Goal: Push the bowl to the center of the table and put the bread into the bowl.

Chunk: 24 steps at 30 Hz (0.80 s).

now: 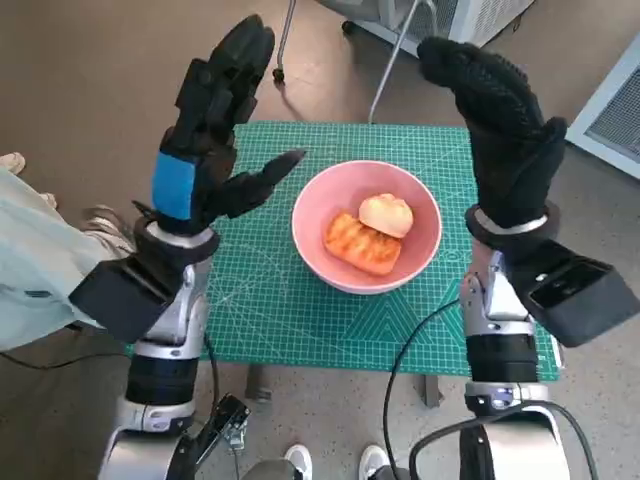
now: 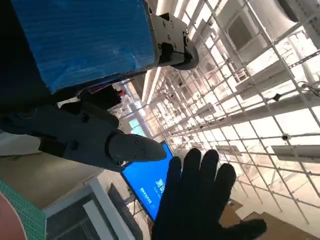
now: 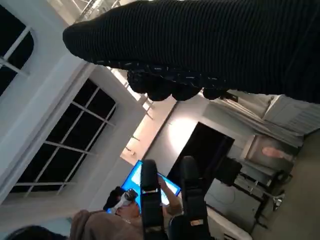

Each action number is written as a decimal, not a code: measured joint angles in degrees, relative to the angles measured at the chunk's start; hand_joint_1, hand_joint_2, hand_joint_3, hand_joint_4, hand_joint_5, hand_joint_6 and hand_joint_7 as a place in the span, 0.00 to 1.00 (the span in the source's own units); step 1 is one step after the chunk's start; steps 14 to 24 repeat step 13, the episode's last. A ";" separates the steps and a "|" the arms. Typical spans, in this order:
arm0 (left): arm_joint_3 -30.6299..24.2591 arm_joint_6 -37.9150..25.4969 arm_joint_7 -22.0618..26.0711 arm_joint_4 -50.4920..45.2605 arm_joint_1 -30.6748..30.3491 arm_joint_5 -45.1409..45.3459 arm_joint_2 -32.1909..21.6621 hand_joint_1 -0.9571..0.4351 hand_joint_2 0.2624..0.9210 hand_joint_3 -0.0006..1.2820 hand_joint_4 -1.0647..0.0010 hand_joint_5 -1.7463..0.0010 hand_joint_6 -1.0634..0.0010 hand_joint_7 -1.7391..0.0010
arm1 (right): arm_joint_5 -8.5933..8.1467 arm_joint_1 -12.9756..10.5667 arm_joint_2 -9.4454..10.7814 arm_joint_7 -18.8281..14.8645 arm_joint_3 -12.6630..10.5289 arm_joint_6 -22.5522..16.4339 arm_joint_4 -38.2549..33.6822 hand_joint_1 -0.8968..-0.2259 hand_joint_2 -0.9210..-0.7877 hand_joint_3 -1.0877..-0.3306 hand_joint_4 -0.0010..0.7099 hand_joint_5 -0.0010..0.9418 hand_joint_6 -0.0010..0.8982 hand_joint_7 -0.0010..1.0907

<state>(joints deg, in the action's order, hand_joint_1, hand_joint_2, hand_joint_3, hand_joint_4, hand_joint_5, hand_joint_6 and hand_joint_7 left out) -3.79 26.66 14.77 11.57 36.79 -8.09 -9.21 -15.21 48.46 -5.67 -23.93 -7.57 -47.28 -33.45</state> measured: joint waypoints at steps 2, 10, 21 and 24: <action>0.01 0.00 0.36 -0.10 -0.02 -0.50 0.03 0.43 1.00 0.17 0.76 0.99 0.82 0.79 | 0.00 0.13 -0.01 0.00 0.12 0.01 -0.02 0.35 0.00 0.34 0.40 0.01 0.02 0.72; 0.17 0.04 1.03 -0.29 -0.02 -0.91 0.12 0.43 1.00 0.17 0.77 0.99 0.83 0.79 | 0.00 0.92 -0.30 -0.01 0.53 0.03 -0.52 0.37 0.00 0.34 0.40 0.01 0.02 0.71; 0.22 0.10 1.09 -0.29 -0.02 -0.91 0.15 0.43 1.00 0.17 0.77 0.99 0.83 0.79 | 0.14 1.17 -0.55 -0.01 0.72 0.03 -0.65 0.37 0.00 0.34 0.40 0.00 0.02 0.71; 0.22 0.10 1.09 -0.29 -0.02 -0.91 0.15 0.43 1.00 0.17 0.77 0.99 0.83 0.79 | 0.14 1.17 -0.55 -0.01 0.72 0.03 -0.65 0.37 0.00 0.34 0.40 0.00 0.02 0.71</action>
